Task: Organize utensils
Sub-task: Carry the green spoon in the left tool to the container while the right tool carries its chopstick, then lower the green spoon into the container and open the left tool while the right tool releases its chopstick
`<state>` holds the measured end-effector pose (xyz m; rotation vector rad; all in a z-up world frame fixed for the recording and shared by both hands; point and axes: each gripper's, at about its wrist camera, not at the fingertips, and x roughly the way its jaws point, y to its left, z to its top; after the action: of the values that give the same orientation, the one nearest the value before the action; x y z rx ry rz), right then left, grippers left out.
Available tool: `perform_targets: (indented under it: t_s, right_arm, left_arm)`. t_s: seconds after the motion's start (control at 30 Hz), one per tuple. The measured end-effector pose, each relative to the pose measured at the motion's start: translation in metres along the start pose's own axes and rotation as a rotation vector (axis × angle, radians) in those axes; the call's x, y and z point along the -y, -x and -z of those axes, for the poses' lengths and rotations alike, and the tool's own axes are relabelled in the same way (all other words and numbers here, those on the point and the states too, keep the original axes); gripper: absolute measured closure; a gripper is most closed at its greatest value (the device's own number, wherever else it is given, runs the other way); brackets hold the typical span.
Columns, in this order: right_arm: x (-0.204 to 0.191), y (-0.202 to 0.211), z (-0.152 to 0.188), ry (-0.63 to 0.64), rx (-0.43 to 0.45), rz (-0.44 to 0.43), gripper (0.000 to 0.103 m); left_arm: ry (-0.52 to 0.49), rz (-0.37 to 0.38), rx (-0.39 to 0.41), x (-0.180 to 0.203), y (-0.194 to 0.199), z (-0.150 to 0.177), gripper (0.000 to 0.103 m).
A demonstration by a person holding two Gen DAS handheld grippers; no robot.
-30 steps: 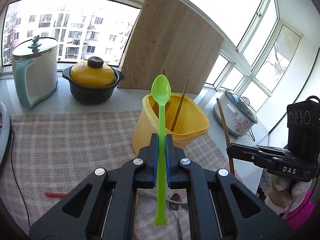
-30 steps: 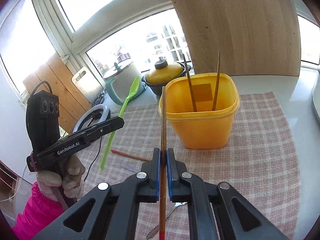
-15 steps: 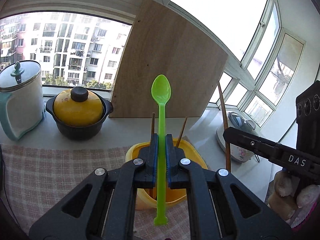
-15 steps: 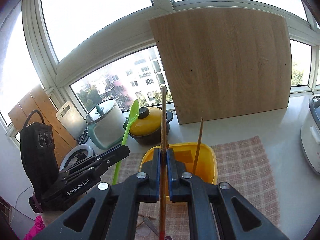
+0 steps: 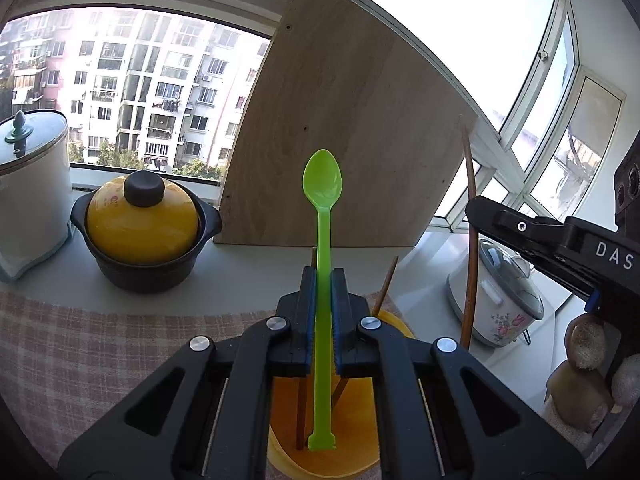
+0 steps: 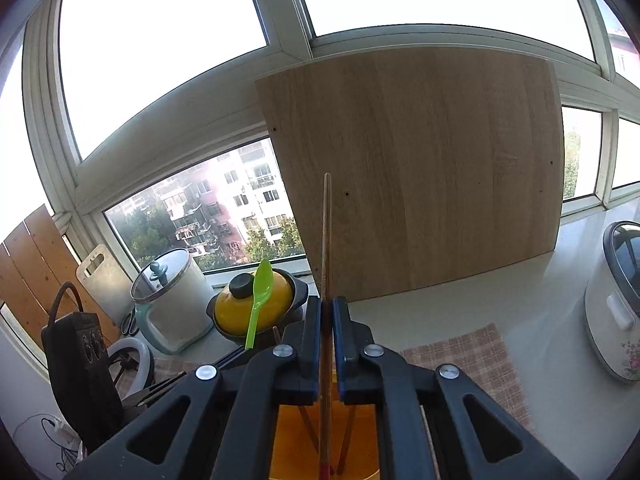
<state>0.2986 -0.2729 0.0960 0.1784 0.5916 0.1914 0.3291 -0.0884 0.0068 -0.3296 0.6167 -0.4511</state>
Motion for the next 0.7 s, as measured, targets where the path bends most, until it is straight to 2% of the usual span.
perform_targets:
  t_s: [0.33,0.7]
  right_arm:
    - [0.004,-0.024,0.009,0.011,0.024,0.019,0.100]
    - [0.010,-0.021,0.027,0.018,-0.002,0.001,0.100]
  left_arm:
    - [-0.021,-0.010,0.021,-0.001,-0.009,0.007,0.099]
    - [-0.038,-0.006,0.014,-0.001,-0.004,0.016,0.099]
